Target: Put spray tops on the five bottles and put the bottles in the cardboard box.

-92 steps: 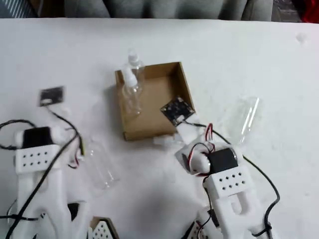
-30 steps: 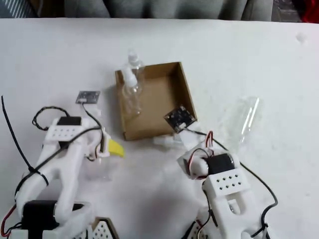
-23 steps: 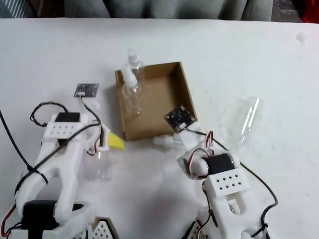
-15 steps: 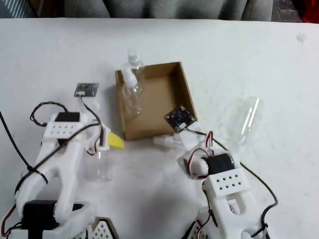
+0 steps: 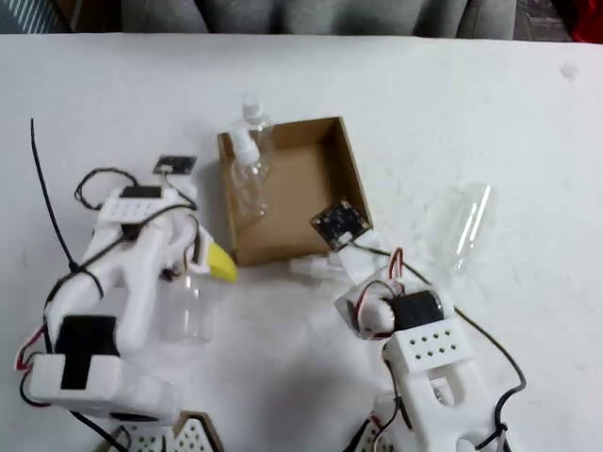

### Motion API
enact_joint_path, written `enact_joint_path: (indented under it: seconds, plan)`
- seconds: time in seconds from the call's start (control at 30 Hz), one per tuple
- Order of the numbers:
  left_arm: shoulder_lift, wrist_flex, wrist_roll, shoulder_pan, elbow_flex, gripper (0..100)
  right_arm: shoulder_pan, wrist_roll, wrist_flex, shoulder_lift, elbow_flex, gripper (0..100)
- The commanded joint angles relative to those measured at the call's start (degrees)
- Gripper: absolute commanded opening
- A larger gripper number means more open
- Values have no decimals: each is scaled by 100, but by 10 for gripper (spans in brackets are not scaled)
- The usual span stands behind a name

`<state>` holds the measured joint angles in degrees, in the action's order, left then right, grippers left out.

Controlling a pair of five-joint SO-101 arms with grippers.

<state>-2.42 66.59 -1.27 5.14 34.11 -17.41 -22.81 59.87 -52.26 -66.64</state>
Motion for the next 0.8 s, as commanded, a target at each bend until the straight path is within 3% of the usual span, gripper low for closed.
enact_joint_path:
  seconds: [0.0, 0.23, 0.4, 0.43, 0.5, 0.77]
  plan:
    - [-66, 35, 62, 31, -378, 358, 31, -18, -92, -57, 53, 84]
    - [-110, -519, -18, 22, -62, 316, 31, -18, -92, -57, 53, 84]
    - [-57, -1011, -53, -259, 308, 24, 31, -18, -92, -48, 53, 84]
    - [-57, -1011, -53, -286, 325, 7, 31, -18, -92, -48, 53, 84]
    - [-57, -967, -97, -277, 360, 56, 40, -18, -92, -48, 53, 84]
    - [-48, -800, -105, -84, 360, 20, 312, -466, 585, -48, 440, 84]
